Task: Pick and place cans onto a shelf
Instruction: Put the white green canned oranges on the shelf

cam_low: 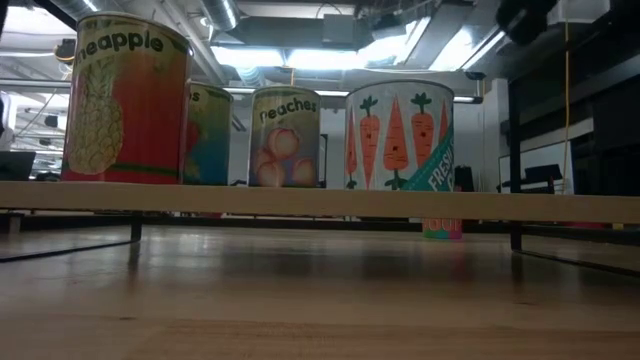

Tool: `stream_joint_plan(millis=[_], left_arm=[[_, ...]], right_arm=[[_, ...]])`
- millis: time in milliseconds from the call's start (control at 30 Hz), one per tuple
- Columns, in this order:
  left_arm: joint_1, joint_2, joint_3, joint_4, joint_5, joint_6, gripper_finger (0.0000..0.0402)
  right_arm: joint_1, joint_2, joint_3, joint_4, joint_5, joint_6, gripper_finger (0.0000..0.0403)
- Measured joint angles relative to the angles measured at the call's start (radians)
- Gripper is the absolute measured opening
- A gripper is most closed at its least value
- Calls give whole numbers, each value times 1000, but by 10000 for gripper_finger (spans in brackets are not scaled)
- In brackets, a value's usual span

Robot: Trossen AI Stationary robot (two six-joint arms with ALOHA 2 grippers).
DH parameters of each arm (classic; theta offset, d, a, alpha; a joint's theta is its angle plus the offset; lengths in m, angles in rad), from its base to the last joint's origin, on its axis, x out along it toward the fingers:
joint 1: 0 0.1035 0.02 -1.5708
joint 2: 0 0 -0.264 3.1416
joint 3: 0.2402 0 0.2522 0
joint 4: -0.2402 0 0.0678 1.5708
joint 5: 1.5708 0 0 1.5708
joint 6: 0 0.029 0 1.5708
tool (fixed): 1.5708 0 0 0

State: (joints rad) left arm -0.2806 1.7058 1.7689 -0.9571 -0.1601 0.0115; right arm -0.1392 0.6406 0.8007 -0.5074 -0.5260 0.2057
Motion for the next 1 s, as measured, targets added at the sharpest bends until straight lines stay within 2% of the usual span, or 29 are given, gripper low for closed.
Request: stream_joint_plan(millis=[133, 233, 467, 600, 767, 1000], left_arm=[[-1, -124, -220, 128, -7, -42, 8], [-2, -214, -367, 227, -14, -76, 13], [-2, -396, -596, 428, -20, -111, 16], [-4, -469, -662, 458, -35, -139, 9], [-10, -495, -676, 457, -65, -162, 1], [-13, -497, -676, 481, -67, -163, 14]], right_arm=[[127, -9, 0, 0, 9, 122, 158], [225, -2, -1, -4, 81, 208, 158], [428, 28, -3, -9, 226, 337, 158], [544, 48, -3, -38, 286, 410, 158], [686, 94, -3, -137, 376, 519, 158], [848, 175, -3, -265, 404, 686, 158]])
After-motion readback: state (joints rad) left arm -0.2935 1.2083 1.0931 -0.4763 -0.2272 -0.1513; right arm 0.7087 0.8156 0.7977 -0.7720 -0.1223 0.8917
